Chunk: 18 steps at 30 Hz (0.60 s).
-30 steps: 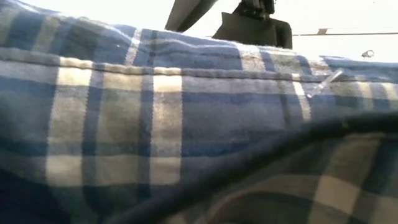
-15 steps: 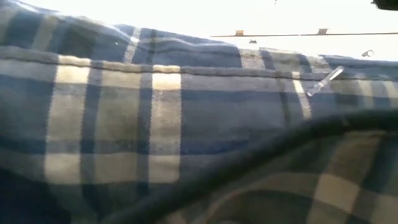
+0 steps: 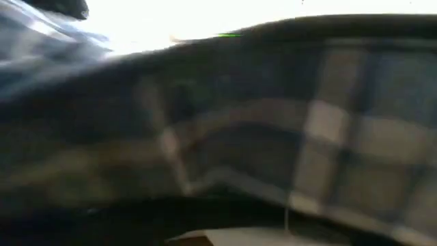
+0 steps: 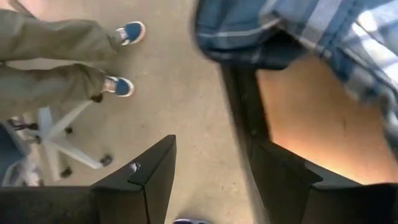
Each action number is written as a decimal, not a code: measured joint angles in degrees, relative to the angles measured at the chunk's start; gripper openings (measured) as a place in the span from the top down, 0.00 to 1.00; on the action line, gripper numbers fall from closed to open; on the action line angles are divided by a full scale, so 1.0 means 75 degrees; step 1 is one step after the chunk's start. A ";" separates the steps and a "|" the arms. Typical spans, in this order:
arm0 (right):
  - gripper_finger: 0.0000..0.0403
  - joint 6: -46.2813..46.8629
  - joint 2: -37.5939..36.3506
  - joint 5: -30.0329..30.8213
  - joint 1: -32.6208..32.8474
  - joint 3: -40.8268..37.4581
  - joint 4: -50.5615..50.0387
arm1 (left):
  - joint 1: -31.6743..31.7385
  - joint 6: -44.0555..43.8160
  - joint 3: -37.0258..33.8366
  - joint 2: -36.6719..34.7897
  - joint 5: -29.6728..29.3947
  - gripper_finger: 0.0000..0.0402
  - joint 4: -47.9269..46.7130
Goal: Fold Laundry from Bin
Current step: Fold the blue patterned long sleeve
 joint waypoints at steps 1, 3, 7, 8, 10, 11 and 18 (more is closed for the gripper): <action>0.52 -0.0085 0.0101 0.0000 -0.0068 -0.0005 0.0043 | 0.0178 0.0047 -0.0115 -0.0111 0.0003 0.99 -0.0040; 0.52 -0.0347 0.0217 -0.0067 -0.0294 -0.0010 0.0122 | 0.0500 0.0048 -0.0358 -0.0280 0.0012 0.99 -0.0030; 0.52 -0.1143 0.0085 0.0605 -0.0871 0.0141 0.0161 | 0.0946 0.0044 -0.0851 -0.0416 0.0012 0.99 -0.0086; 0.52 -0.1411 -0.0025 0.0801 -0.1022 0.0194 0.0115 | 0.1005 0.0123 -0.0948 -0.0458 0.0021 0.98 -0.0084; 0.52 -0.1770 -0.0311 0.1134 -0.1287 0.0313 0.0095 | 0.1054 0.0297 -0.1130 -0.0554 0.0180 0.95 -0.0078; 0.52 -0.1901 -0.0492 0.1287 -0.1384 0.0325 0.0105 | 0.1058 0.0405 -0.1222 -0.0602 0.0281 0.93 -0.0096; 0.52 -0.2569 -0.1123 0.2253 -0.1917 0.0319 -0.0575 | 0.0515 0.0592 -0.1294 -0.1643 0.1216 0.70 -0.0643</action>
